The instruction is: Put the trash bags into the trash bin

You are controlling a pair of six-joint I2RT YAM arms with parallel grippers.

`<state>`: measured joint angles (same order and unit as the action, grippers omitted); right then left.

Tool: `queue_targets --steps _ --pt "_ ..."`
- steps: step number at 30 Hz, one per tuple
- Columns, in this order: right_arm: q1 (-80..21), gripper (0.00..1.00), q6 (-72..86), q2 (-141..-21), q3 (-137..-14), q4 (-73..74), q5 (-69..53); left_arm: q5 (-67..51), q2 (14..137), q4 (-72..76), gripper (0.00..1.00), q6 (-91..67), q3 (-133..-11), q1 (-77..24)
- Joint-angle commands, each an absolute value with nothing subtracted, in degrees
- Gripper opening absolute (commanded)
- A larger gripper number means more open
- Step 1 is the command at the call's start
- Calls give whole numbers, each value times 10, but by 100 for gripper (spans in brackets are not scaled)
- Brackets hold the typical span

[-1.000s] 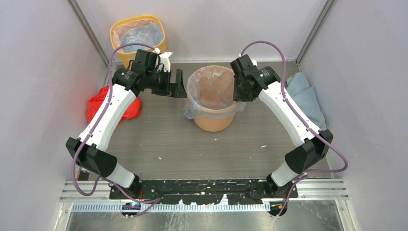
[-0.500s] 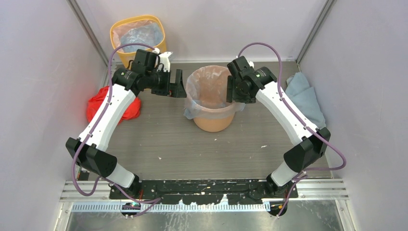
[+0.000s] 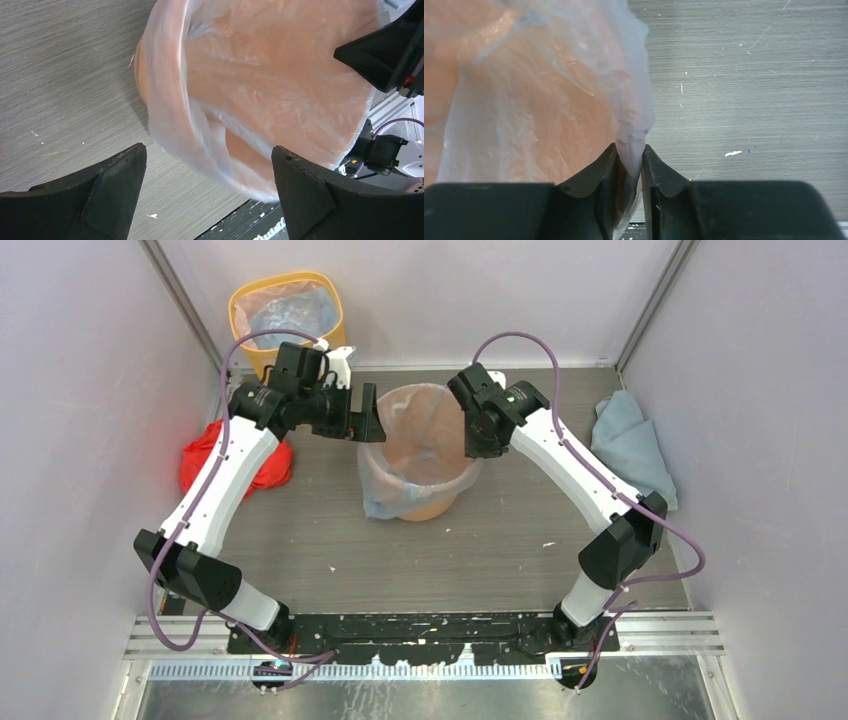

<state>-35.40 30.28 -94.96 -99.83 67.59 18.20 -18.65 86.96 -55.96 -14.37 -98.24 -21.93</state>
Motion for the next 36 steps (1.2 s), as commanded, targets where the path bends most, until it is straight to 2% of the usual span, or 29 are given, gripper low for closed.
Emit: queue_targets --steps 1,9,13,15,22,26,33,36 --pt "-360 26 293 -969 -1047 677 191 -192 841 -539 95 -134 -983 -212" --pt "-356 25 238 -1009 -1144 718 217 -192 834 -542 95 -133 -985 -208" --pt "-357 57 213 -1027 -1174 730 209 -192 839 -546 95 -133 -990 -206" --pt "-359 66 213 -1020 -1165 729 200 -192 839 -546 95 -133 -988 -206" --pt "-388 66 254 -968 -1123 734 175 -194 839 -541 95 -134 -977 -206" --pt "-450 66 293 -964 -1130 763 214 -194 843 -538 95 -134 -973 -206" --pt "-471 66 310 -962 -1092 765 237 -193 842 -538 95 -130 -970 -205" --pt "-471 59 303 -966 -1080 755 242 -193 843 -538 95 -129 -970 -205"
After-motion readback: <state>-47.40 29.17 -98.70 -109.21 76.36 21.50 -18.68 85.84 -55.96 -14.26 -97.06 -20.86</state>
